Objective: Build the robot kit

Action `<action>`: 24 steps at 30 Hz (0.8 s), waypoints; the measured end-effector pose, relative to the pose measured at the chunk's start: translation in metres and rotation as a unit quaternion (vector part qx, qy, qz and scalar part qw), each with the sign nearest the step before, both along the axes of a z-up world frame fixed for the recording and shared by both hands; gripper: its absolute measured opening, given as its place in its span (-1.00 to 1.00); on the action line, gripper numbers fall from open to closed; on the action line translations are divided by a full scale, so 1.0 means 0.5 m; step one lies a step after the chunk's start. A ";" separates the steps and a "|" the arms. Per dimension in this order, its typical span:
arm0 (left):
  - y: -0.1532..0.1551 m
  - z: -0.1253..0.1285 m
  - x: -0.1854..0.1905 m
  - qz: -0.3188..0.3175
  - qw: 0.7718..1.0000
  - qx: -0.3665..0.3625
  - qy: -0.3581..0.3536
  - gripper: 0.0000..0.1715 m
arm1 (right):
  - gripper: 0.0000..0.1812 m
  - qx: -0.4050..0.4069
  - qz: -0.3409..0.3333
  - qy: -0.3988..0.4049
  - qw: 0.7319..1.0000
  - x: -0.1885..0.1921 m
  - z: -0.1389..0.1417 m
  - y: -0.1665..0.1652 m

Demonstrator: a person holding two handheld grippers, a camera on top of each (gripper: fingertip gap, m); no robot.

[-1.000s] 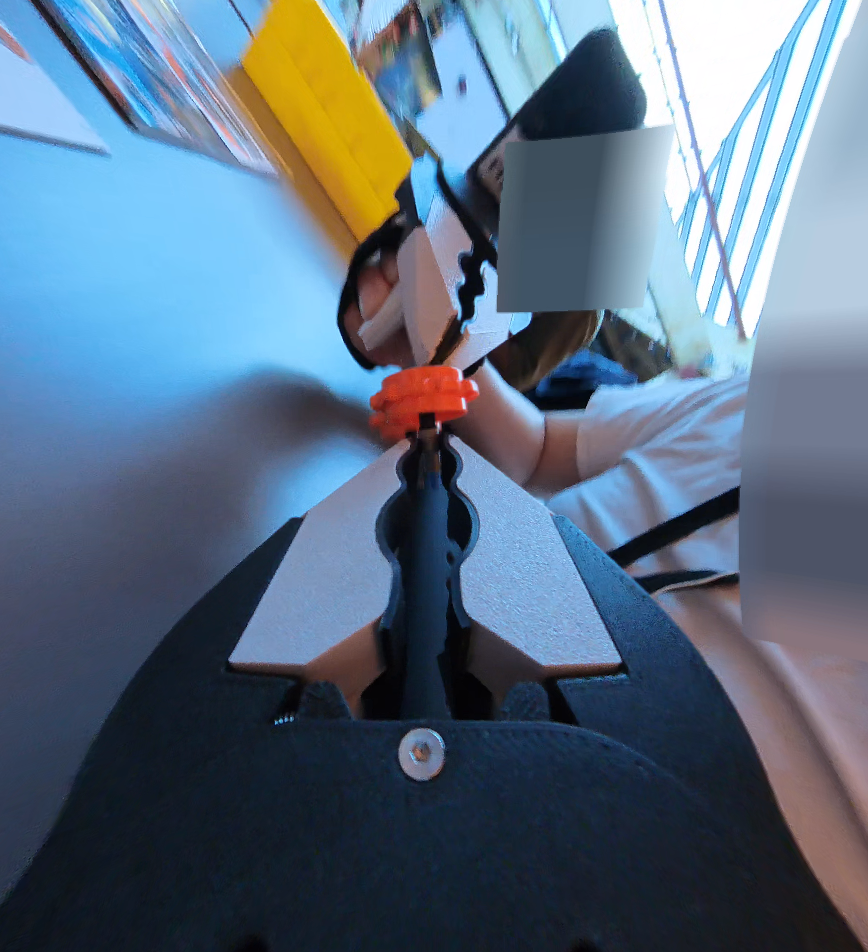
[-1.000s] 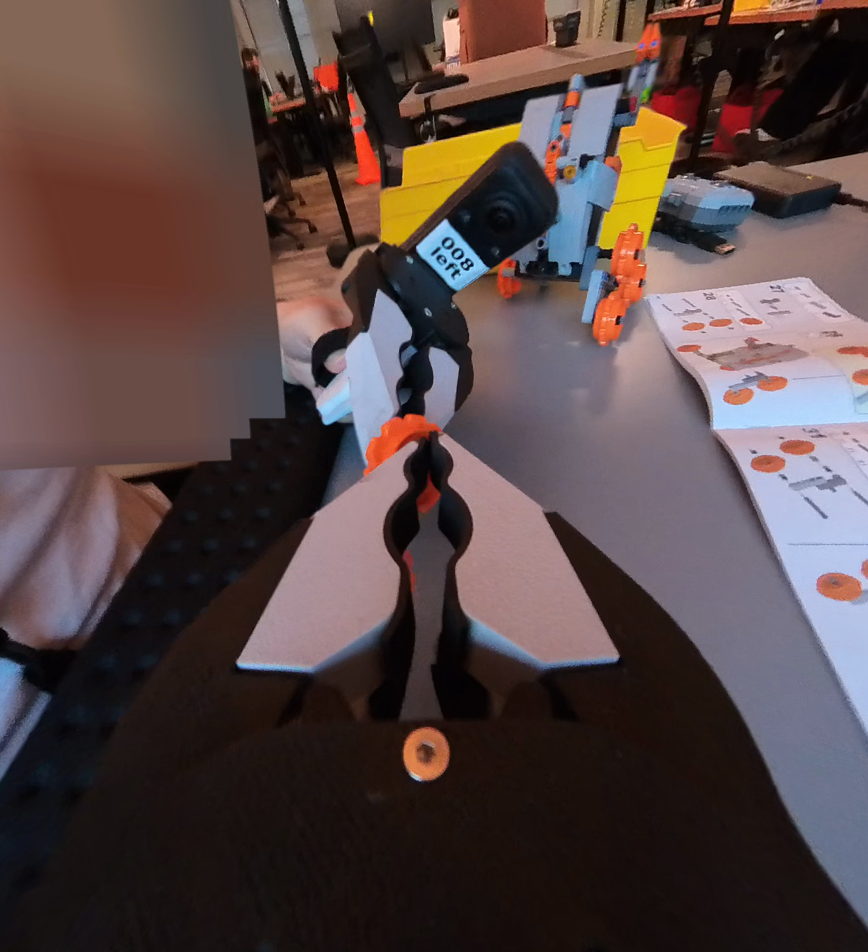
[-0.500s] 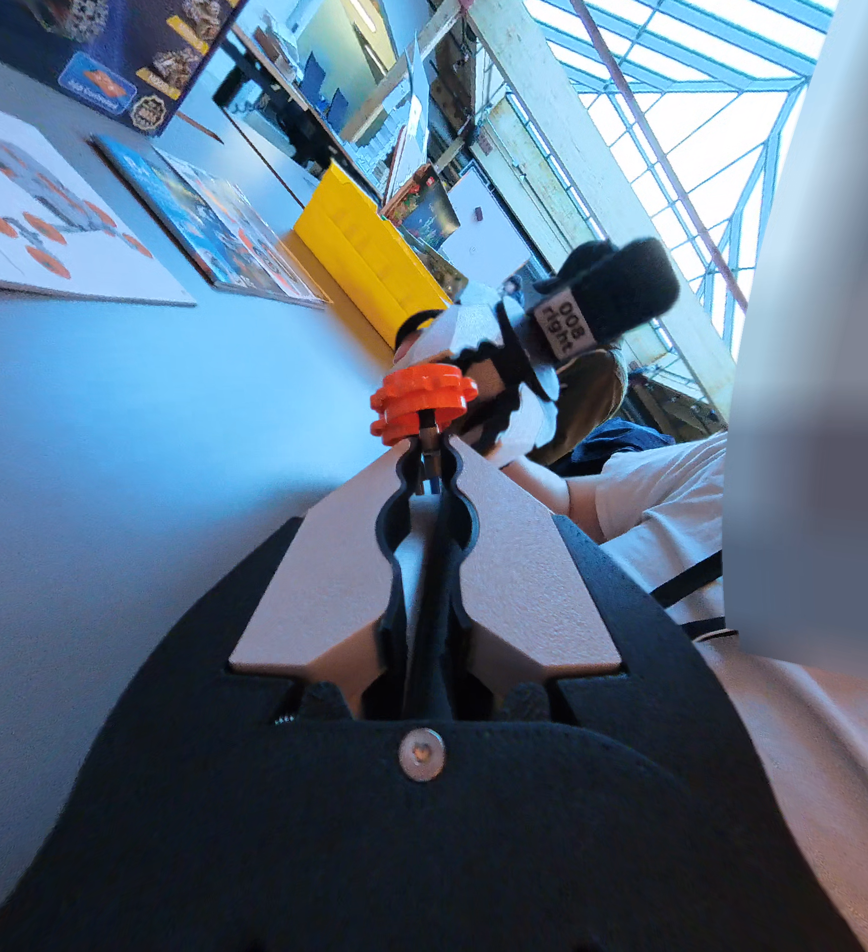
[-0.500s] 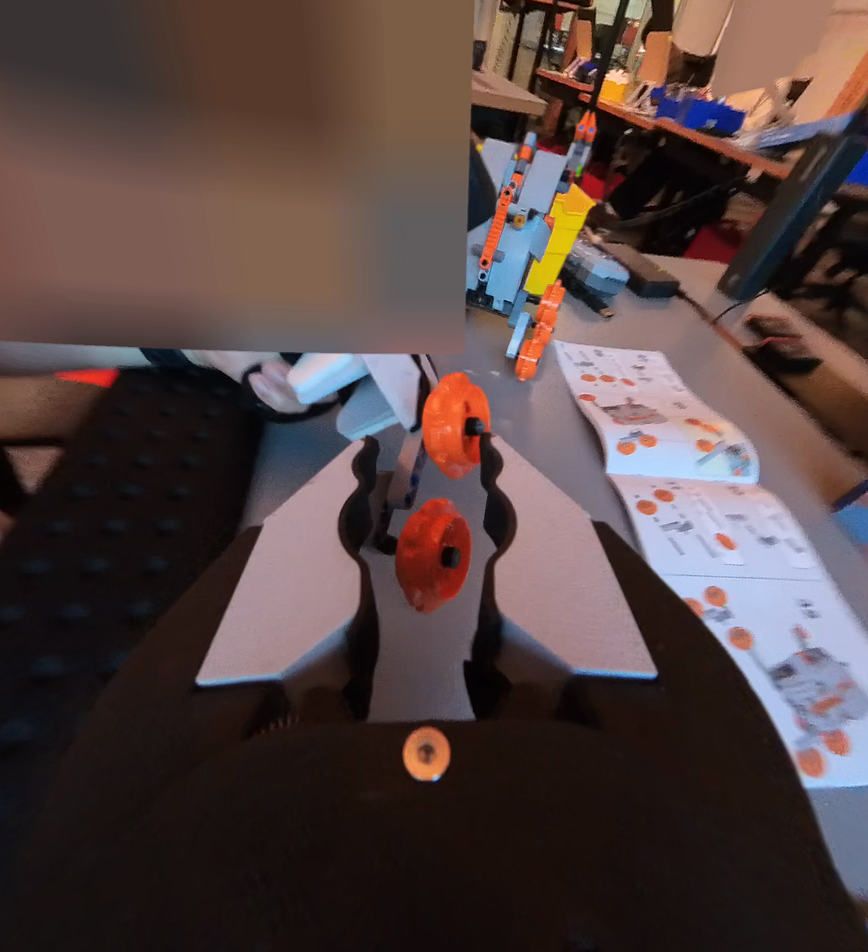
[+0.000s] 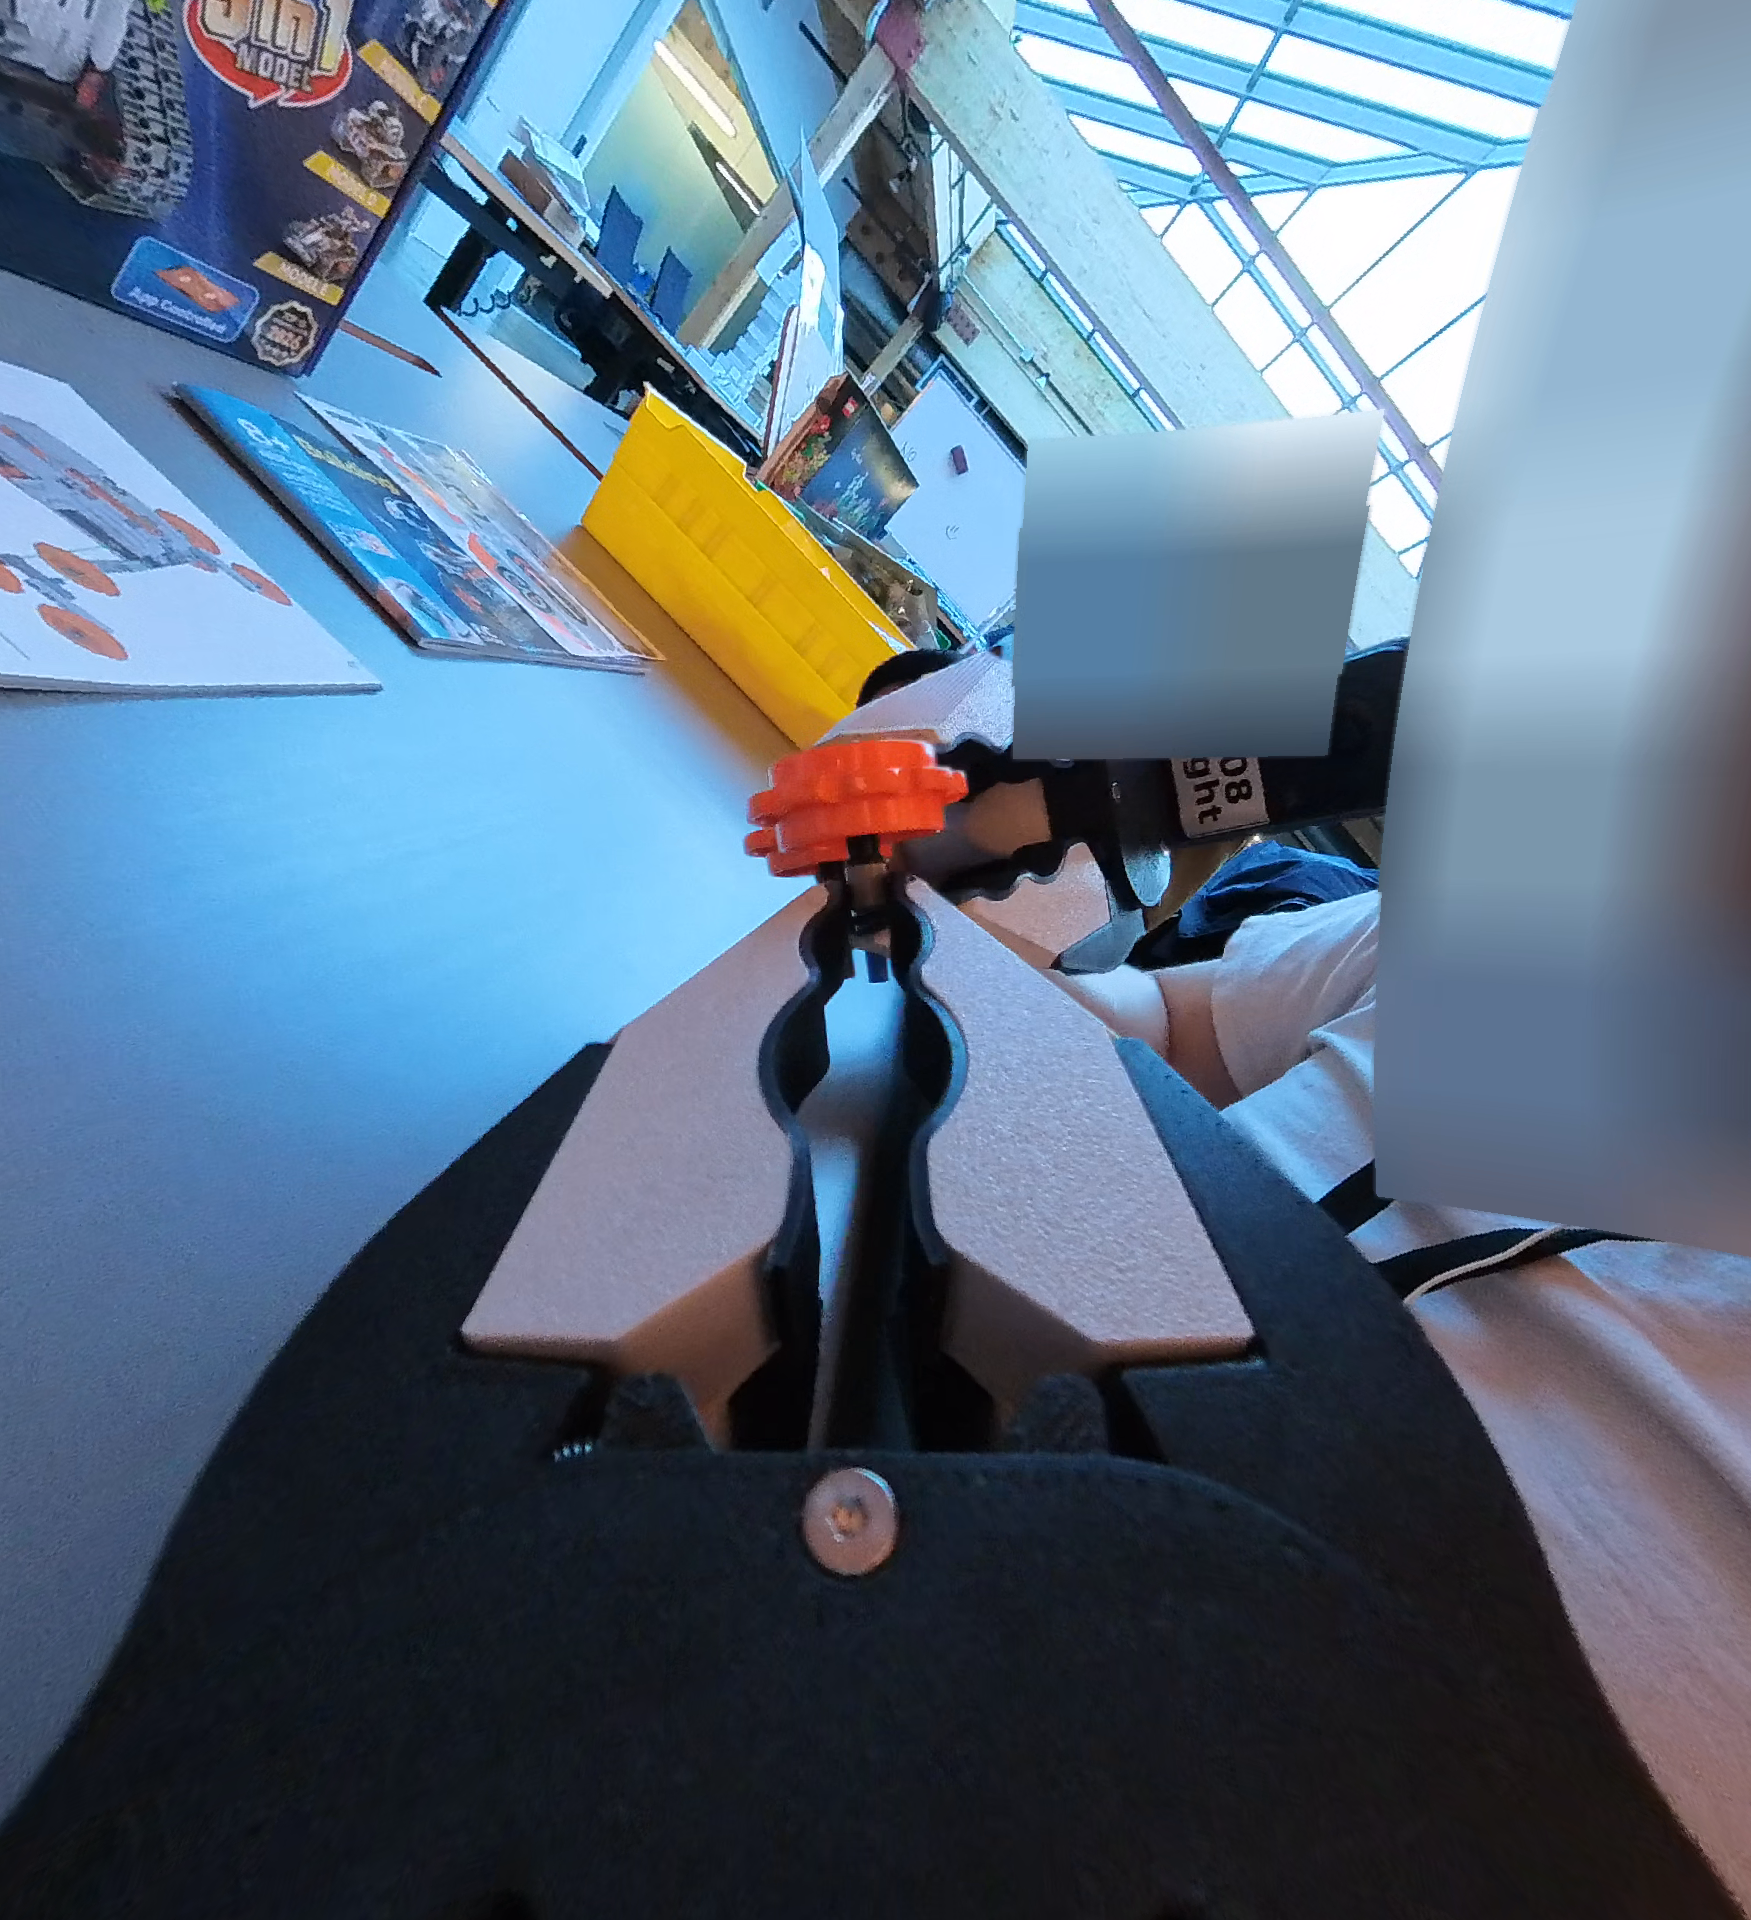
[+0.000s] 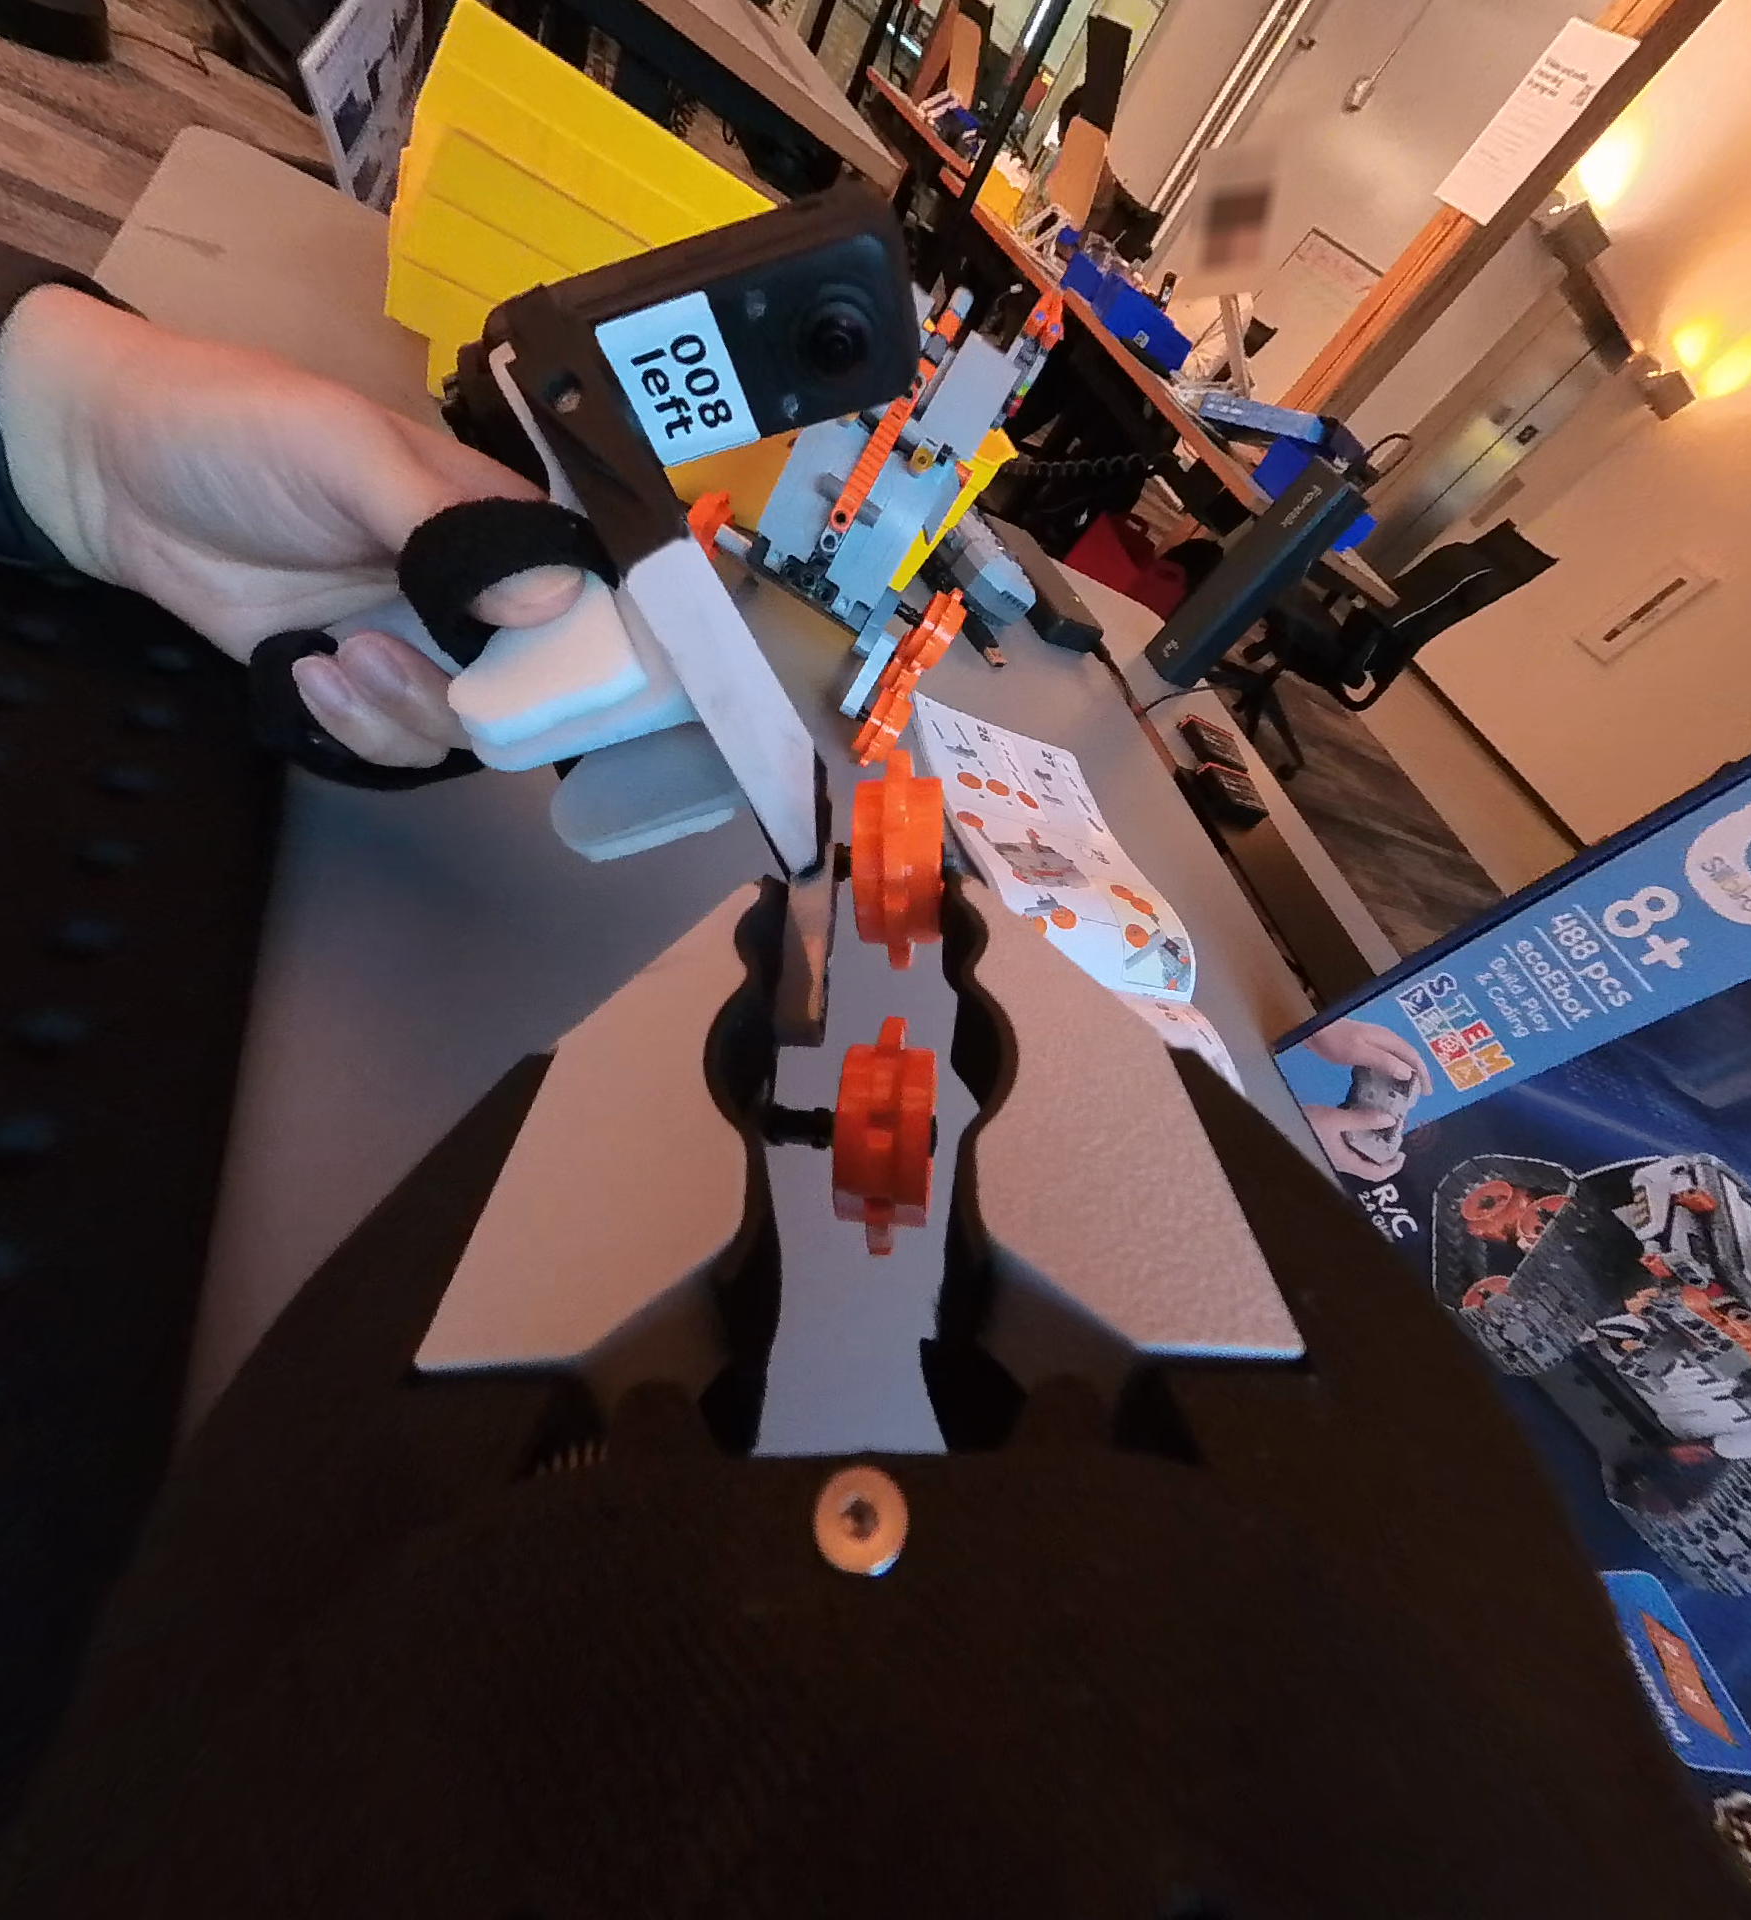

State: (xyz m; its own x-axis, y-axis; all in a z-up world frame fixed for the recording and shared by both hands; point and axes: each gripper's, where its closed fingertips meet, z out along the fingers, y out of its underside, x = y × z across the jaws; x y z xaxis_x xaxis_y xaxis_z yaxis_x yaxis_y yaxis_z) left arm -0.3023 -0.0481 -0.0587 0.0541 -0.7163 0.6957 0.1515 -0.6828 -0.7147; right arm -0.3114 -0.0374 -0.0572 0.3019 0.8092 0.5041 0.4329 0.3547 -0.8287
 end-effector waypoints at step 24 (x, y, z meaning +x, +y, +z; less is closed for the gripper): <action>-0.001 -0.013 0.003 -0.011 1.000 -0.021 0.010 -0.94 | -0.70 0.005 0.015 -0.007 1.000 0.001 -0.010 -0.001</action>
State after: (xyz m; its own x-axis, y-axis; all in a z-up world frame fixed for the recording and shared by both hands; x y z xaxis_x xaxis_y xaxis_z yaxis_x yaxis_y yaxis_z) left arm -0.3005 -0.0488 -0.0654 0.0526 -0.6870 0.7247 0.1225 -0.7158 -0.6875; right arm -0.3111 -0.0380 -0.0621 0.2705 0.8128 0.5159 0.4333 0.3757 -0.8192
